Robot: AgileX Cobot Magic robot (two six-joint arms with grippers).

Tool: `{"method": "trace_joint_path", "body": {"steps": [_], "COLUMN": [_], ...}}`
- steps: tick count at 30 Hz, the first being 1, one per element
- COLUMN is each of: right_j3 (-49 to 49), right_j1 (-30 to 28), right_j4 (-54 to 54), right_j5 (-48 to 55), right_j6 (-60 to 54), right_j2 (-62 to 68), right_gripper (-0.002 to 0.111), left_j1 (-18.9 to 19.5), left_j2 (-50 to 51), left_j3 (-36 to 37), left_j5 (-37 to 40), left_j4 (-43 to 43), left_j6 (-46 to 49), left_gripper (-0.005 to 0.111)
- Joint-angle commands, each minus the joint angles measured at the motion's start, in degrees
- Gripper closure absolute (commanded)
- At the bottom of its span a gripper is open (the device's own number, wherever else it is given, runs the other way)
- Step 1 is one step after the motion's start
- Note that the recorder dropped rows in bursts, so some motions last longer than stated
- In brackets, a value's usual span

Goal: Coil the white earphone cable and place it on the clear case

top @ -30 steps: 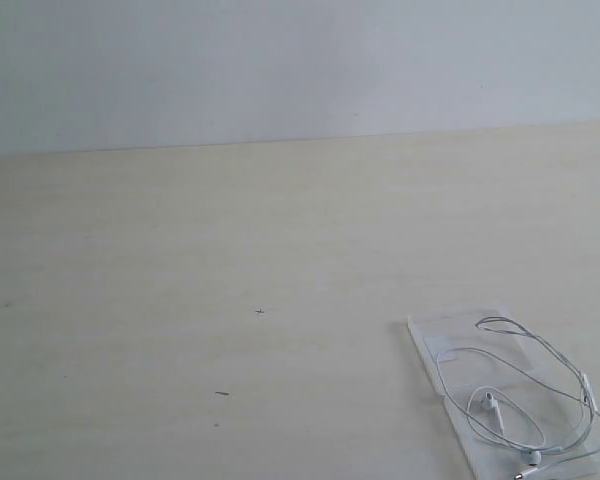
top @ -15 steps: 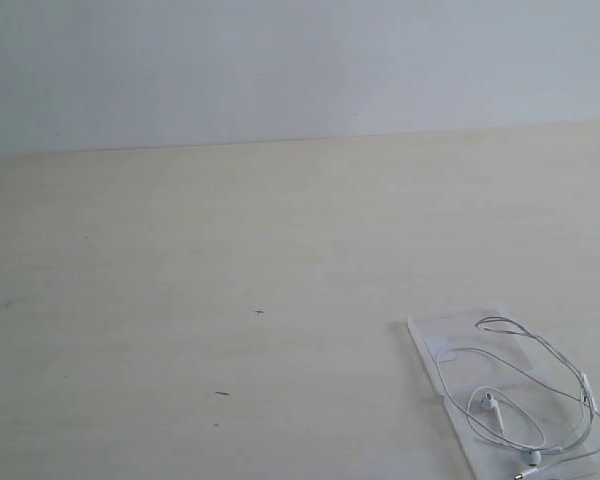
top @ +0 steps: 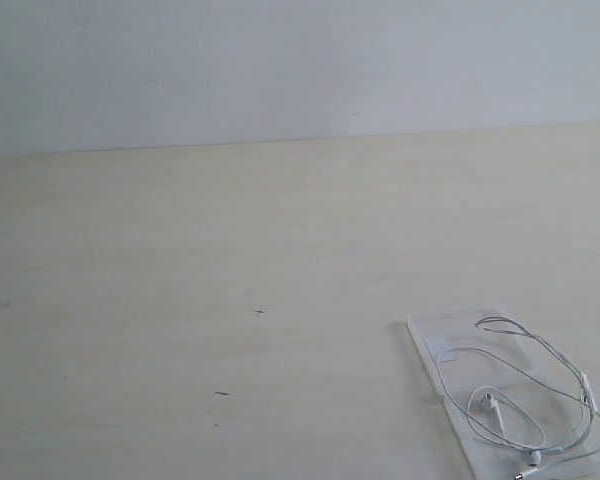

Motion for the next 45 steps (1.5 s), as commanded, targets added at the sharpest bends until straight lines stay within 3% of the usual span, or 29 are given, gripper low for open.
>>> {"method": "trace_joint_path", "body": {"steps": [1,5,11,45], "right_j3": [0.3,0.3,0.3,0.3], "right_j1": [-0.4,-0.4,-0.4,-0.4], "right_j4": [-0.2,-0.2,-0.2,-0.2], "right_j5": [-0.7,-0.7,-0.7,-0.7], "right_j6": [-0.6,-0.6,-0.6,-0.6], "right_j2": [-0.3,-0.3,-0.3,-0.3], "right_gripper": [0.108,0.108,0.108,0.108], "left_j1": [0.1,0.6,5.2,5.3], "left_j2": [-0.3,-0.3,-0.3,-0.3], "left_j3": [0.1,0.1,0.1,0.1], "left_j5": [0.7,4.1,6.7,7.0], "left_j4": [0.2,0.2,-2.8,-3.7], "left_j6": [0.1,0.0,-0.1,-0.1], "left_gripper": [0.107,0.107,0.107,0.107]}}
